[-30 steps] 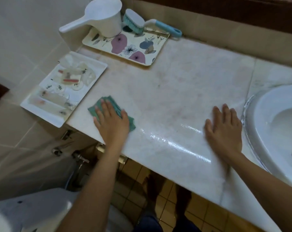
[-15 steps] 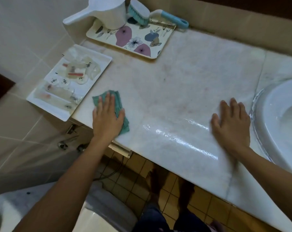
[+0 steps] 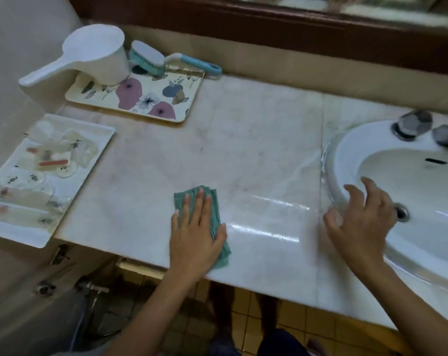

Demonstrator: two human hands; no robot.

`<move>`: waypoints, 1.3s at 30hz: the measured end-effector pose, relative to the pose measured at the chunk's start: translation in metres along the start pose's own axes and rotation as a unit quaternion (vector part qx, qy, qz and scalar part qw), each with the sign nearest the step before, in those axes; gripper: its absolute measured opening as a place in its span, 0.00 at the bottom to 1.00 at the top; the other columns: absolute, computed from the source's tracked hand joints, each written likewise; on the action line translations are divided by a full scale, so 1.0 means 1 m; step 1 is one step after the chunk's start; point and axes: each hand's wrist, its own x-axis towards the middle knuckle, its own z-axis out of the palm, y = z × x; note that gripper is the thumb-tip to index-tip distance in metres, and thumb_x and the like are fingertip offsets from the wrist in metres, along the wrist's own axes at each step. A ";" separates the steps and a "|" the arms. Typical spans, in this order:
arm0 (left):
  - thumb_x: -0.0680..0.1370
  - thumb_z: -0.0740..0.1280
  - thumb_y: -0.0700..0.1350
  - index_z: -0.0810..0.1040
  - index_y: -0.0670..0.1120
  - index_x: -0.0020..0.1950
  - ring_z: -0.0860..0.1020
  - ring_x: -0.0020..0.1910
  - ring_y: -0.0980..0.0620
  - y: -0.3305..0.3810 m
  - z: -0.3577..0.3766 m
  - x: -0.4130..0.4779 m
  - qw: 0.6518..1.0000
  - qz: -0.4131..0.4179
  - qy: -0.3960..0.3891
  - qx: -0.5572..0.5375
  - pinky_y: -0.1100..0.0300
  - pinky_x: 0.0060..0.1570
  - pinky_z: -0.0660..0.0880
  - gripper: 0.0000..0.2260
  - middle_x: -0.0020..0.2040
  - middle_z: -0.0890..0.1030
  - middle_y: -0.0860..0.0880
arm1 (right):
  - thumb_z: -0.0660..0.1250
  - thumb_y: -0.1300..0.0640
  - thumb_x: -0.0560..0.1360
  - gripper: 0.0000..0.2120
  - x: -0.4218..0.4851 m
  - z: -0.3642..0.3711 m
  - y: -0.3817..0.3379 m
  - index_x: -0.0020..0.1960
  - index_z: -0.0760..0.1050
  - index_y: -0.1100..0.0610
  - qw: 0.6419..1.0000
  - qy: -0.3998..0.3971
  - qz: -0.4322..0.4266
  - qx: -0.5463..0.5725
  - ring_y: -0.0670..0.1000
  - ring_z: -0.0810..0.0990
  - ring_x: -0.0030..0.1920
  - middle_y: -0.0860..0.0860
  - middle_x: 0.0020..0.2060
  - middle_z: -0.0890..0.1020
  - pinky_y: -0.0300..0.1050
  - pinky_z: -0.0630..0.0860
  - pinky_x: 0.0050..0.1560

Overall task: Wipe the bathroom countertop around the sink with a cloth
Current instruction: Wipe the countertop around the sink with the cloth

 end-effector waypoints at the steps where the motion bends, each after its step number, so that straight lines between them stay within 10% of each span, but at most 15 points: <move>1: 0.78 0.43 0.66 0.37 0.51 0.79 0.35 0.77 0.51 -0.006 -0.004 0.018 1.000 0.011 0.002 0.006 0.46 0.75 0.44 0.34 0.79 0.35 0.53 | 0.60 0.49 0.68 0.28 0.001 -0.004 0.010 0.64 0.71 0.61 0.999 -0.004 0.042 -0.017 0.65 0.64 0.66 0.62 0.68 0.68 0.63 0.61 0.62; 7: 0.77 0.56 0.60 0.52 0.45 0.78 0.40 0.77 0.40 0.024 -0.025 0.108 0.995 -0.073 0.061 0.037 0.44 0.73 0.41 0.35 0.79 0.40 0.39 | 0.66 0.49 0.72 0.25 -0.004 -0.001 0.035 0.65 0.69 0.60 0.990 -0.099 0.096 -0.029 0.63 0.69 0.61 0.61 0.62 0.72 0.61 0.66 0.58; 13: 0.78 0.58 0.39 0.58 0.31 0.74 0.54 0.75 0.34 0.048 -0.033 0.104 0.983 -0.180 0.015 -0.014 0.44 0.69 0.60 0.26 0.75 0.56 0.30 | 0.65 0.45 0.74 0.25 0.015 0.007 0.046 0.63 0.67 0.59 0.979 -0.175 0.072 -0.082 0.62 0.74 0.52 0.57 0.51 0.75 0.56 0.70 0.47; 19: 0.70 0.65 0.35 0.76 0.38 0.38 0.72 0.37 0.42 0.037 -0.078 0.107 0.990 -0.121 0.045 -0.056 0.56 0.35 0.67 0.02 0.41 0.80 0.38 | 0.60 0.43 0.76 0.24 0.028 0.010 0.055 0.64 0.62 0.58 0.973 -0.219 0.050 -0.049 0.59 0.71 0.54 0.55 0.53 0.72 0.54 0.71 0.47; 23: 0.71 0.66 0.36 0.80 0.44 0.37 0.77 0.27 0.51 0.051 -0.106 0.091 0.855 -0.189 0.013 -0.483 0.61 0.28 0.73 0.07 0.31 0.80 0.45 | 0.60 0.43 0.76 0.23 0.027 0.010 0.056 0.63 0.62 0.57 0.973 -0.223 0.048 -0.038 0.58 0.71 0.53 0.54 0.53 0.71 0.54 0.72 0.47; 26: 0.72 0.63 0.34 0.78 0.40 0.38 0.76 0.29 0.50 0.070 -0.085 0.089 0.778 -0.217 -0.095 -0.582 0.63 0.27 0.72 0.06 0.31 0.80 0.46 | 0.60 0.43 0.75 0.22 0.028 0.008 0.055 0.61 0.62 0.56 0.973 -0.221 0.051 -0.034 0.58 0.70 0.52 0.53 0.52 0.71 0.54 0.71 0.46; 29: 0.72 0.67 0.36 0.83 0.44 0.52 0.83 0.41 0.51 0.072 -0.063 0.087 0.805 -0.209 -0.098 -0.546 0.58 0.40 0.79 0.11 0.47 0.85 0.46 | 0.60 0.43 0.75 0.23 0.028 0.007 0.055 0.62 0.62 0.56 0.972 -0.227 0.052 -0.039 0.57 0.70 0.52 0.53 0.52 0.71 0.53 0.71 0.46; 31: 0.72 0.69 0.39 0.80 0.47 0.60 0.80 0.53 0.51 0.065 -0.056 0.078 0.903 -0.174 0.004 -0.393 0.57 0.51 0.76 0.17 0.58 0.81 0.48 | 0.60 0.43 0.75 0.24 0.028 0.006 0.054 0.63 0.62 0.57 0.970 -0.231 0.052 -0.052 0.57 0.70 0.51 0.53 0.52 0.71 0.53 0.72 0.44; 34: 0.74 0.67 0.46 0.76 0.49 0.66 0.69 0.67 0.46 0.073 -0.053 0.063 0.978 0.032 0.154 -0.140 0.50 0.61 0.69 0.20 0.69 0.72 0.48 | 0.58 0.42 0.76 0.23 0.031 0.006 0.052 0.62 0.62 0.57 0.967 -0.241 0.042 -0.074 0.57 0.71 0.48 0.53 0.52 0.72 0.50 0.69 0.39; 39: 0.79 0.44 0.63 0.46 0.56 0.79 0.42 0.78 0.48 0.069 -0.007 0.081 0.985 0.158 -0.026 0.063 0.51 0.73 0.47 0.29 0.80 0.43 0.53 | 0.51 0.40 0.79 0.22 0.036 0.004 0.053 0.60 0.63 0.57 0.969 -0.238 0.027 -0.066 0.57 0.72 0.45 0.52 0.49 0.73 0.52 0.72 0.38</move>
